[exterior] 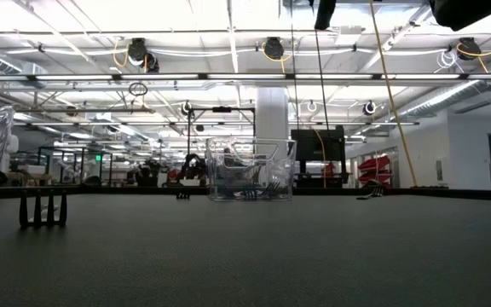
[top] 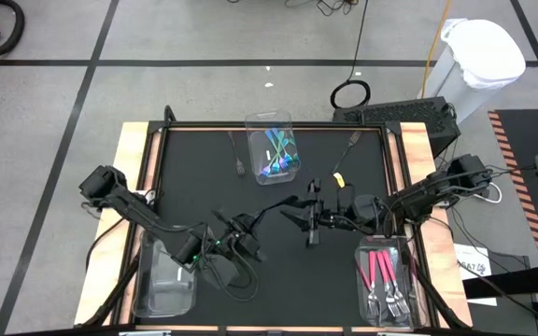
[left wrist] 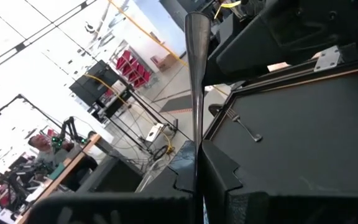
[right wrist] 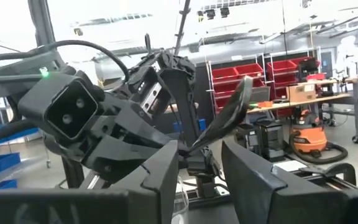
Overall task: Sort silverware by color (type)
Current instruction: Put the black fork into the bottom left transparent bin
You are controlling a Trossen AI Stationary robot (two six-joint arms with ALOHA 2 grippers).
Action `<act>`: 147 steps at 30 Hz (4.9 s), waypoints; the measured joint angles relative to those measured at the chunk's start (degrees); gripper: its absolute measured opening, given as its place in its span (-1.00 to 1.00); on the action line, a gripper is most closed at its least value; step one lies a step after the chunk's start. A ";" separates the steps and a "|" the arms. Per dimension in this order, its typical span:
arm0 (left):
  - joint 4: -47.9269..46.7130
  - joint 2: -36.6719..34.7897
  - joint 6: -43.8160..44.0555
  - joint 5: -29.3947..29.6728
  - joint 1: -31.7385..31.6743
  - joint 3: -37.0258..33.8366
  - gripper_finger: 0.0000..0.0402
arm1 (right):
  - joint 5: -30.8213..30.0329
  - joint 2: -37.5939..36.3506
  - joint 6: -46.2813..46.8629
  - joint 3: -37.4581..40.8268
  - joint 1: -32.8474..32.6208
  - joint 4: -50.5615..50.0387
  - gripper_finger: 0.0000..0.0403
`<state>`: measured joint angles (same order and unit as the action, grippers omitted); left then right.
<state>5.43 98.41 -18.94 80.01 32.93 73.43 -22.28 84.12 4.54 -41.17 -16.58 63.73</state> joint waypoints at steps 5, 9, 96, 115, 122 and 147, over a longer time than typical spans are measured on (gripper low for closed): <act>-0.92 0.09 0.51 0.00 -0.05 0.01 -0.97 | -0.02 -0.02 1.20 -0.02 0.00 1.65 -0.41; -1.02 0.77 0.52 -0.02 -0.36 0.00 -0.97 | -0.13 0.00 2.40 0.00 0.00 1.59 -0.41; -24.17 -6.36 28.89 -42.78 -6.95 0.02 -0.97 | 1.18 0.38 -8.66 -14.04 -3.40 -39.61 -0.59; -8.31 -8.65 15.46 -33.96 0.19 0.00 -0.97 | 7.58 2.08 -11.29 -13.97 -4.64 -41.48 -0.04; -5.67 -8.65 13.39 -32.92 0.84 0.00 -0.97 | 7.58 6.47 -11.84 -13.97 -4.09 -34.57 -0.05; 1.98 -6.31 7.64 -36.93 0.85 0.00 -0.97 | 13.45 11.28 -11.54 -13.97 -1.82 -26.68 -0.82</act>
<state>7.40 92.09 -11.30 43.07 33.78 73.43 -8.83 95.39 -7.00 -55.13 -18.40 37.05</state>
